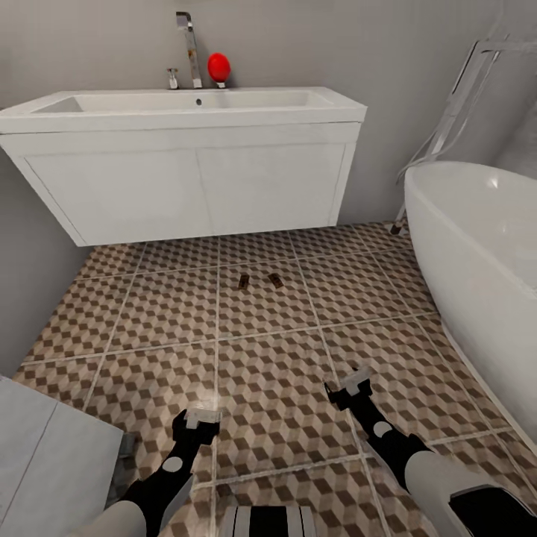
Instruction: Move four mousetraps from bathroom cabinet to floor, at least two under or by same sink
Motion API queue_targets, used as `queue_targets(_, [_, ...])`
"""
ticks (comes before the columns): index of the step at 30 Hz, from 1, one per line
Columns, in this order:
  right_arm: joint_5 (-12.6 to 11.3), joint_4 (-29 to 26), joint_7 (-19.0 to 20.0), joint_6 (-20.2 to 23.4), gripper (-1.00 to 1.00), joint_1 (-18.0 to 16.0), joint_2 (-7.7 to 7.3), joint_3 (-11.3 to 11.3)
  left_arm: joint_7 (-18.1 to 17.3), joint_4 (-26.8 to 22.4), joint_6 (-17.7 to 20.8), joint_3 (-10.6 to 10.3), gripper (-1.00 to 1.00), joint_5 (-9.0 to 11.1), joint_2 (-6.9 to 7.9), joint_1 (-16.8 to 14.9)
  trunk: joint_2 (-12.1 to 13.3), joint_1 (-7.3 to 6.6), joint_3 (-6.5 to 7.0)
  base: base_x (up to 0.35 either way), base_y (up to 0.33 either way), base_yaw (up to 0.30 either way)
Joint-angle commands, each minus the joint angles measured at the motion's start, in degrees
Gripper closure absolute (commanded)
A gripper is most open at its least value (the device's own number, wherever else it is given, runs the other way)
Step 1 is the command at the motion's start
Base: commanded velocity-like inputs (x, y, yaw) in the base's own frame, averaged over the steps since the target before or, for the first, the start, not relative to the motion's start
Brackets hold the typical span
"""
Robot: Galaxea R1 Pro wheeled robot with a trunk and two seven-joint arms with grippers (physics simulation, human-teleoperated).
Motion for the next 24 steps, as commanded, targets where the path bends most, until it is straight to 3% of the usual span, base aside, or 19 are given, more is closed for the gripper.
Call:
queue_targets(1, [0.0,0.8,-0.3,-0.7,-1.0,0.1,-0.1,0.1,0.4,0.8,-1.0,-0.5,-1.0,0.3,0.02,0.0,0.0,-0.04,0.2,0.0,0.0,0.0])
queue_targets(3, [-0.7,2.3,-0.3,-1.9,-1.0,0.2,-0.23,0.1,0.4,2.3,-2.6,-0.5,-1.0,0.3,0.03,0.0,0.0,-0.09,0.64,0.0,0.0,0.0])
queue_targets(7, [-1.8,5.3,-0.1,-5.3,-1.0,0.5,-0.51,0.1,0.4,8.6,-10.7,-0.5,-1.0,0.3,0.02,0.0,0.1,-0.19,1.53,0.0,0.0,0.0])
queue_targets(13, [-2.3,6.3,0.0,-6.7,-1.0,3.2,-1.18,0.2,0.4,17.4,-20.0,-0.5,-1.0,0.3,-0.21,0.0,0.2,-0.34,2.86,0.0,0.0,0.0])
queue_targets(18, [-2.5,6.4,0.0,-7.4,-1.0,5.2,-1.29,0.2,0.5,20.0,-23.9,-0.4,-1.0,0.4,-0.2,0.7,0.2,-0.47,3.96,0.0,0.0,0.0])
queue_targets(24, [-2.6,6.5,-0.1,-9.3,-1.0,7.0,-1.32,0.2,0.4,20.7,-25.4,-0.4,-1.0,0.4,0.08,2.6,0.3,-0.63,5.29,0.0,0.0,0.0])
